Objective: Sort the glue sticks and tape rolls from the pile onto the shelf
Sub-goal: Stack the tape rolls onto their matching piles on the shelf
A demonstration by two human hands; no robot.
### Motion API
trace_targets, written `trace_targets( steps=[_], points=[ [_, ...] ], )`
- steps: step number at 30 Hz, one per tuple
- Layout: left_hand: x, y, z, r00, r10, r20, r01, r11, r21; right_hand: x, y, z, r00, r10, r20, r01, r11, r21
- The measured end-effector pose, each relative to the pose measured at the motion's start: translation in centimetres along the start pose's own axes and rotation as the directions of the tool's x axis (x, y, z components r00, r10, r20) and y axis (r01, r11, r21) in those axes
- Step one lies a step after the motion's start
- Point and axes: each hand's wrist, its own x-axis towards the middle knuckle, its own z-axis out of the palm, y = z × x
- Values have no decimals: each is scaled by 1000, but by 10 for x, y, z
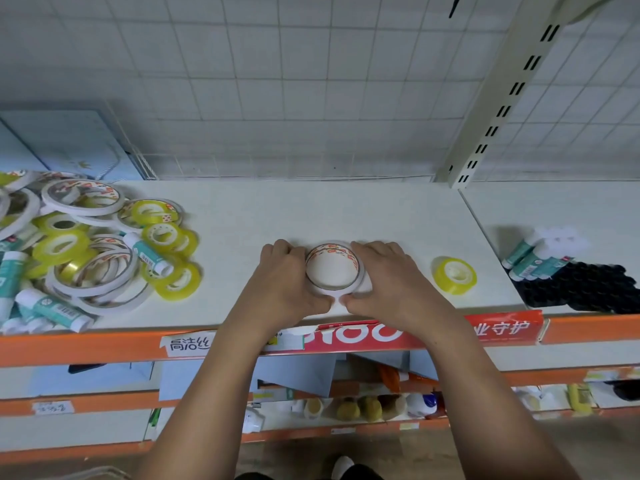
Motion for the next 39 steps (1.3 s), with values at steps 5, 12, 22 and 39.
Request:
trace_targets(
  steps=[5,12,22,39],
  points=[
    [-2,8,1,999,-29,20,29,1000,-2,-3,2,0,1000,16,5,-17,997,80],
    [-15,1,-17,993,-111,43,113,992,-49,3,-16,-8,998,-63,8,62,994,91],
    [-91,-50,-81,879,-223,-422,263,964,38,39,-120,24,917,-379,-127,399,876,269],
    [-114,-139,-122,865,-267,-424,321,945,59,80,-208,68,935,-296,-194,342,898,276]
  ],
)
